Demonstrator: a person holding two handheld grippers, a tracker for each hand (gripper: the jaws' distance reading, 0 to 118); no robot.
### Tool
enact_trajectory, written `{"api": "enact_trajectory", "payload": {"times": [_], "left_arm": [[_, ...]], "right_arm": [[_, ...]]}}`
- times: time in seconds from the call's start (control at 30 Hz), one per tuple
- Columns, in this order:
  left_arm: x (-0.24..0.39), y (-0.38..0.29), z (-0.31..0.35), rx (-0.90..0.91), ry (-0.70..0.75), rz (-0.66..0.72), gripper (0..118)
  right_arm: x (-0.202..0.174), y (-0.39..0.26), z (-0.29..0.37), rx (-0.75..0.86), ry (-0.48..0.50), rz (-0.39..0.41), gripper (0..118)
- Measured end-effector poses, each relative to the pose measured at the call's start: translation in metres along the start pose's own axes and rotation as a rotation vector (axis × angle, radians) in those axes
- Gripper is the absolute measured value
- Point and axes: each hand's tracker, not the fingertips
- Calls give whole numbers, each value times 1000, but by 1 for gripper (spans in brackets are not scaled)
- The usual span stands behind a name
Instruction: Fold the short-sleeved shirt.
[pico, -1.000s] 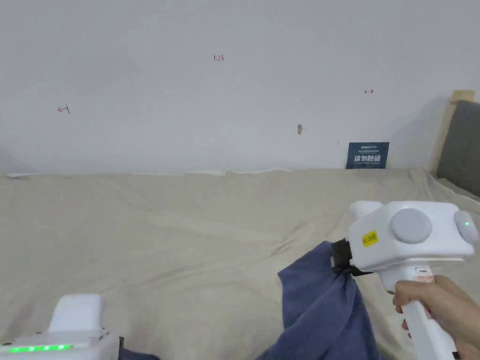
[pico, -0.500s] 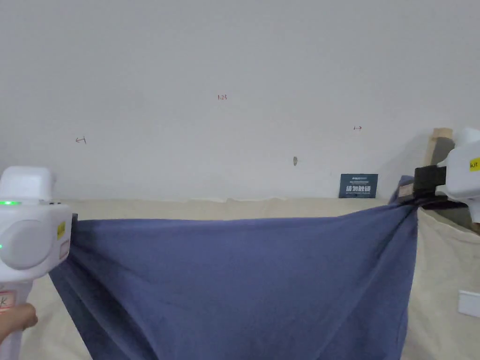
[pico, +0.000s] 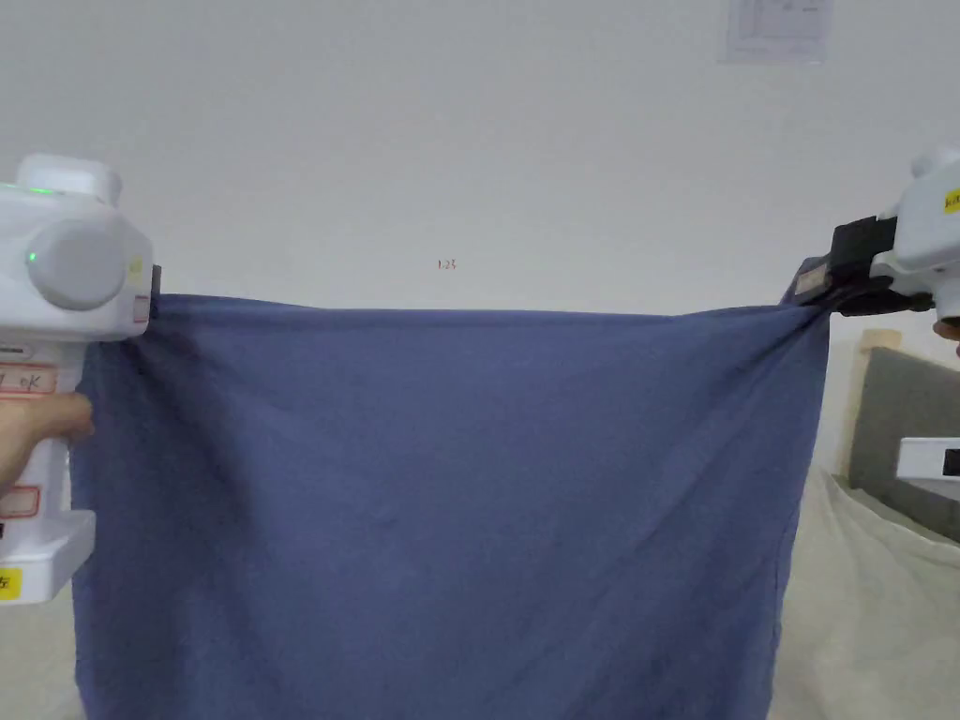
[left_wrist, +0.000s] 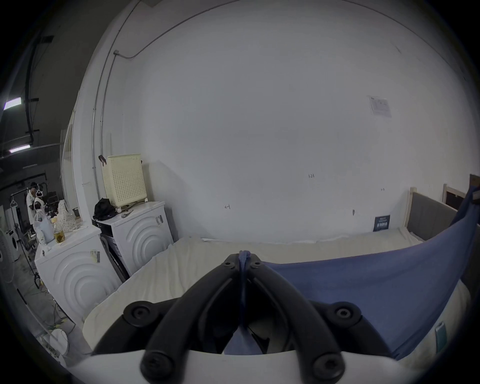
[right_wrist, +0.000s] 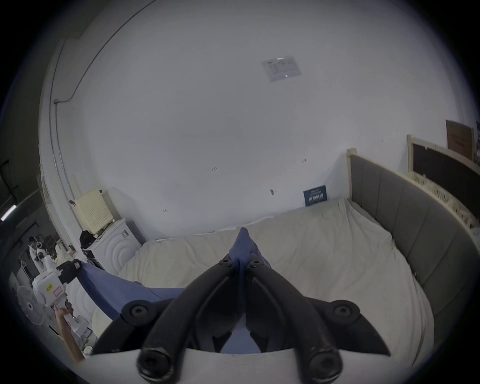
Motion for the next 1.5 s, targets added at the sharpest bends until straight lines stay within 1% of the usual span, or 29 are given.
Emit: {"api": "enact_trajectory", "payload": {"times": [0.07, 0.13, 0.27, 0.3, 0.4, 0.47, 0.53, 0.57, 0.6, 0.7, 0.77, 0.8, 0.9, 0.97, 1.0, 1.1, 1.2, 1.27, 1.33, 1.37, 1.4, 1.47, 1.5], "left_arm": [[5, 16, -20, 0, 17, -8, 2], [7, 29, -39, 2, 16, -9, 2], [9, 49, -78, 18, 8, 3, 2], [10, 54, -91, 18, 10, 7, 2], [16, 68, -126, 15, 19, 13, 2], [19, 75, -144, 34, 17, 5, 2], [24, 84, -160, 34, 28, -19, 2], [26, 87, -167, 40, 32, -12, 2], [28, 90, -174, 49, 35, -17, 2], [30, 99, -190, 55, 45, -10, 2], [33, 101, -197, 54, 44, 10, 2], [35, 101, -200, 53, 45, -14, 2], [42, 90, -202, 65, 54, -28, 2], [44, 75, -205, 48, 30, -16, 2], [45, 64, -208, 11, 8, -15, 2], [52, 23, -214, -76, 3, -17, 2], [57, -30, -222, -160, 9, -11, 2], [62, -73, -225, -230, 7, -30, 2], [66, -119, -223, -319, -2, -70, 2], [67, -138, -221, -356, -4, -78, 2], [66, -161, -216, -392, -22, -95, 2], [62, -201, -203, -436, -25, -101, 2], [59, -220, -196, -459, -29, -104, 2]], "right_arm": [[-5, 21, -16, 10, -2, -7, 2], [-9, 43, -32, 24, 0, -31, 2], [-20, 81, -67, 42, -21, 29, 2], [-23, 89, -77, 40, -19, 20, 2], [-28, 110, -104, 31, -18, 29, 2], [-31, 124, -118, 44, -48, 34, 2], [-33, 138, -127, 54, -33, 33, 2], [-34, 144, -130, 72, -28, 22, 2], [-42, 140, -123, 75, -30, 25, 2], [-44, 142, -129, 79, -27, 44, 2], [-39, 137, -135, 72, -36, 53, 2], [-35, 134, -138, 70, -32, 52, 2], [-20, 118, -149, 53, -34, 38, 2], [-11, 103, -159, 18, -57, 41, 2], [-4, 94, -165, -2, -64, 37, 2], [11, 57, -185, -91, -72, 26, 2], [24, 11, -204, -172, -90, 25, 2], [35, -24, -218, -222, -92, 1, 2], [48, -65, -230, -296, -103, 12, 2], [54, -85, -235, -336, -124, 13, 2], [61, -107, -237, -370, -142, 5, 2], [76, -153, -235, -419, -138, -25, 2], [82, -176, -228, -433, -134, -58, 2]]}}
